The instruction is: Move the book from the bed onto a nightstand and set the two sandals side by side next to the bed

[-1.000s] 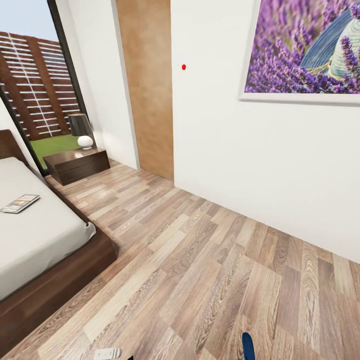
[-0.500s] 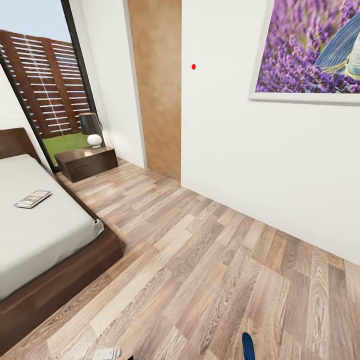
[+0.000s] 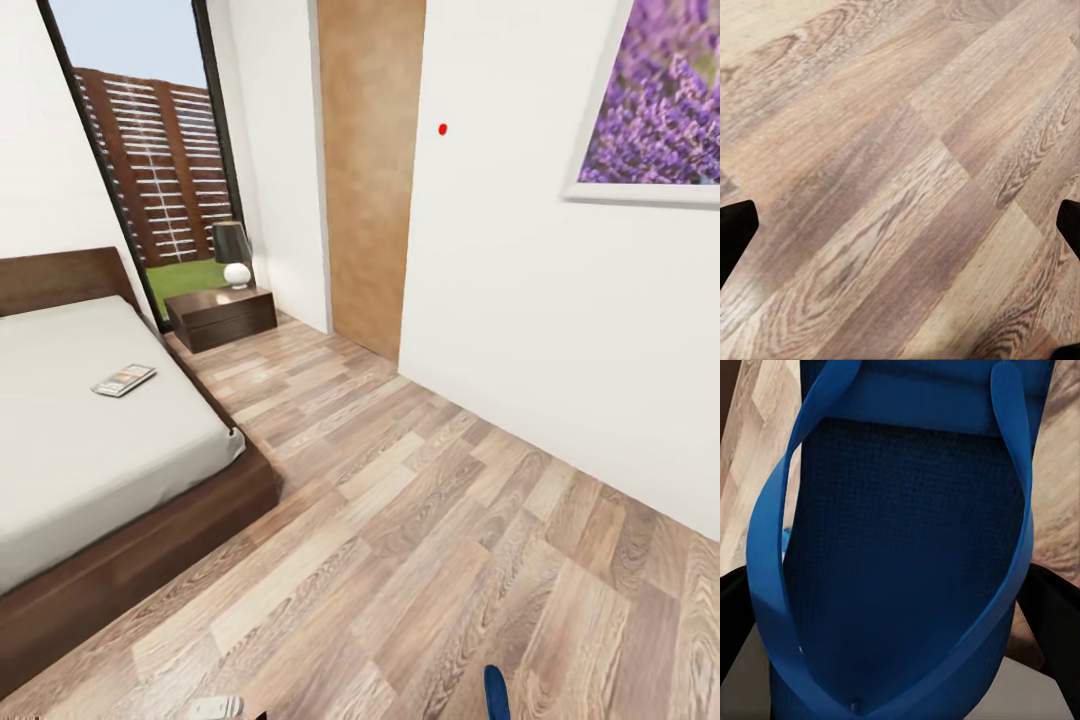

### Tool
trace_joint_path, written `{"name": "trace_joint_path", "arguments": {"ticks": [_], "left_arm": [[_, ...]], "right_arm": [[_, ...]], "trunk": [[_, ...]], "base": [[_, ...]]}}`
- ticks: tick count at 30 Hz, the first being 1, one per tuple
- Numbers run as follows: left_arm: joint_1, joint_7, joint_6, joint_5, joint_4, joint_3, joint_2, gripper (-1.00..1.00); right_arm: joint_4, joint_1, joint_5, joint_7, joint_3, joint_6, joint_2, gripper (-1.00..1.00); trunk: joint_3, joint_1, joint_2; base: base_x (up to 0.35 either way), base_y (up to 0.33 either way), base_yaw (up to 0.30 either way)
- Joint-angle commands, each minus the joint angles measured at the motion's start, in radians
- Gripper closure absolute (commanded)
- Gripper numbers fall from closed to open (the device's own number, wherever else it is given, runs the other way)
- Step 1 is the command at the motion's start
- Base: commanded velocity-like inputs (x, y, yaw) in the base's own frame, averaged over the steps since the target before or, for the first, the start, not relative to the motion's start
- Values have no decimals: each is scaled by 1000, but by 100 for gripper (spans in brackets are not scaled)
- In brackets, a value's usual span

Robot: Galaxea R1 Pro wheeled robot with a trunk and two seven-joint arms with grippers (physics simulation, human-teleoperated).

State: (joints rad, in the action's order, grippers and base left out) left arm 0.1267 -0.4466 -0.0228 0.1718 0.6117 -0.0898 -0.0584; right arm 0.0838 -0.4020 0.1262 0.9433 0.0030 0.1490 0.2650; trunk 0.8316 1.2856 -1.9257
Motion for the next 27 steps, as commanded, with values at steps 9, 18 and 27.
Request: {"name": "trace_joint_path", "arguments": {"ticks": [9, 18, 27], "left_arm": [[1, -6, 0, 5, -1, -2, 0, -100], [1, -6, 0, 5, -1, -2, 1, -100], [1, -6, 0, 5, -1, -1, 2, -100]], "right_arm": [[1, 0, 9, 3, 1, 11, 0, 100], [1, 0, 9, 3, 1, 11, 0, 100], [1, 0, 9, 3, 1, 10, 0, 100]], "trunk": [[4, 0, 0], [7, 0, 0], [10, 0, 0]], "base": [[20, -16, 276], [0, 0, 276], [0, 0, 276]]}}
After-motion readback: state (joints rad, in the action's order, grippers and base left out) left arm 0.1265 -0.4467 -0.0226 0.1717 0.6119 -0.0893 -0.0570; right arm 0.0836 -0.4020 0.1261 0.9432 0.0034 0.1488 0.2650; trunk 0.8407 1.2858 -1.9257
